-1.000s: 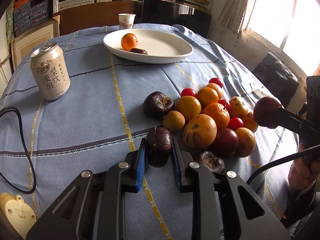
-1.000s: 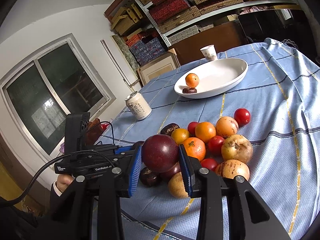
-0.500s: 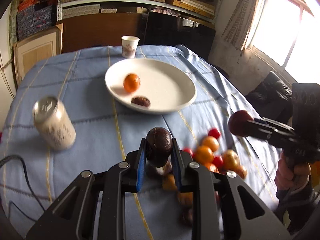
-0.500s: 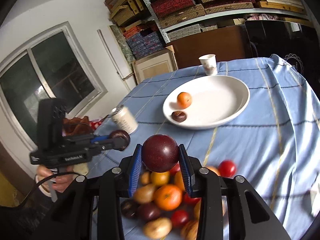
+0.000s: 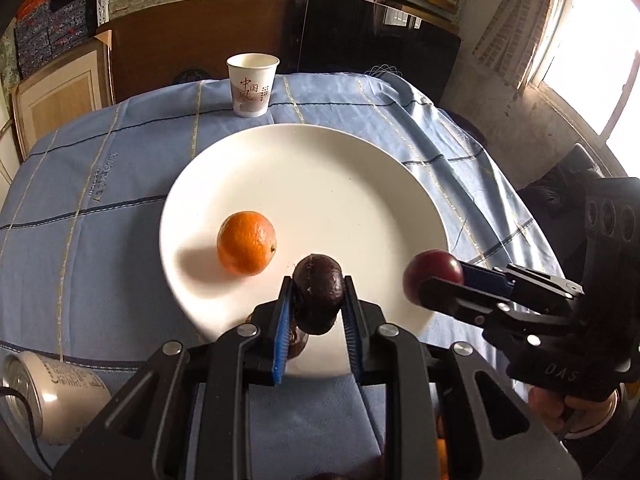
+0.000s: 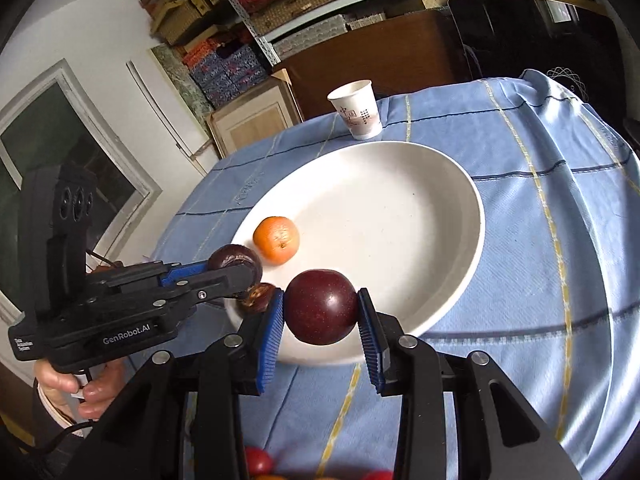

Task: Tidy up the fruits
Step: 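Carry the plum and dark fruit to the white plate and release both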

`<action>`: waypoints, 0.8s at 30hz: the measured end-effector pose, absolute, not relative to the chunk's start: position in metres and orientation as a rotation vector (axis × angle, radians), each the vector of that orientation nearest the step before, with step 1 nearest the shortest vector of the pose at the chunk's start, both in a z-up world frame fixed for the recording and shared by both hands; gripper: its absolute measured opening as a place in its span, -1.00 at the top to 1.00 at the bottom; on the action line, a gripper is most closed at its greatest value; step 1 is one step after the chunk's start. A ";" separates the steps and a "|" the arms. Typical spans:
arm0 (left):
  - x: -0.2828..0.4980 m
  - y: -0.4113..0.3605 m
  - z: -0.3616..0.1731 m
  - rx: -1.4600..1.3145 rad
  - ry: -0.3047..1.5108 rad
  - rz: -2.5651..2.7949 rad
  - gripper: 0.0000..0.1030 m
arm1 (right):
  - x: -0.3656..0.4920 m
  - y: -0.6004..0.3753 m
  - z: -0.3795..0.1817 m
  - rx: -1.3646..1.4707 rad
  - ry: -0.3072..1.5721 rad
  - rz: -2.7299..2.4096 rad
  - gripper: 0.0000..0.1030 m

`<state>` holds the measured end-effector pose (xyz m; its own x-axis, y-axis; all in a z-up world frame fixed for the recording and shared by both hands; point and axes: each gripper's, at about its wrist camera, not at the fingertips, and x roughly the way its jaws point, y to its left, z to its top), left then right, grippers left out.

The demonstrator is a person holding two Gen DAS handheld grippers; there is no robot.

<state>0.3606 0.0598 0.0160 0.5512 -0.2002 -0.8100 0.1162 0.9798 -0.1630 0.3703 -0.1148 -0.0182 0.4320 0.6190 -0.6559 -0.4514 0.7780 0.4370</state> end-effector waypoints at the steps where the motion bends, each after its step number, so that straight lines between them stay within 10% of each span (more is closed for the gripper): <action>1: 0.365 0.059 0.015 -0.091 0.974 -0.180 0.55 | 0.373 -0.113 -0.019 0.209 0.910 0.670 0.25; 5: 0.363 0.060 0.023 -0.090 0.923 -0.141 -0.31 | 0.374 -0.115 -0.014 0.232 0.902 0.675 0.06; 8: 0.341 0.066 0.038 -0.105 0.862 -0.126 -0.56 | 0.347 -0.125 0.005 0.195 0.824 0.697 -0.04; 24: 0.155 0.078 0.017 -0.062 0.673 -0.015 -0.91 | 0.171 -0.200 -0.018 0.097 0.727 0.707 -0.25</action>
<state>0.1549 0.0782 0.0166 0.7817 -0.0343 -0.6228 -0.0061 0.9980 -0.0627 0.1706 -0.2002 -0.0179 0.5291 0.6228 -0.5763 -0.5585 0.7669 0.3161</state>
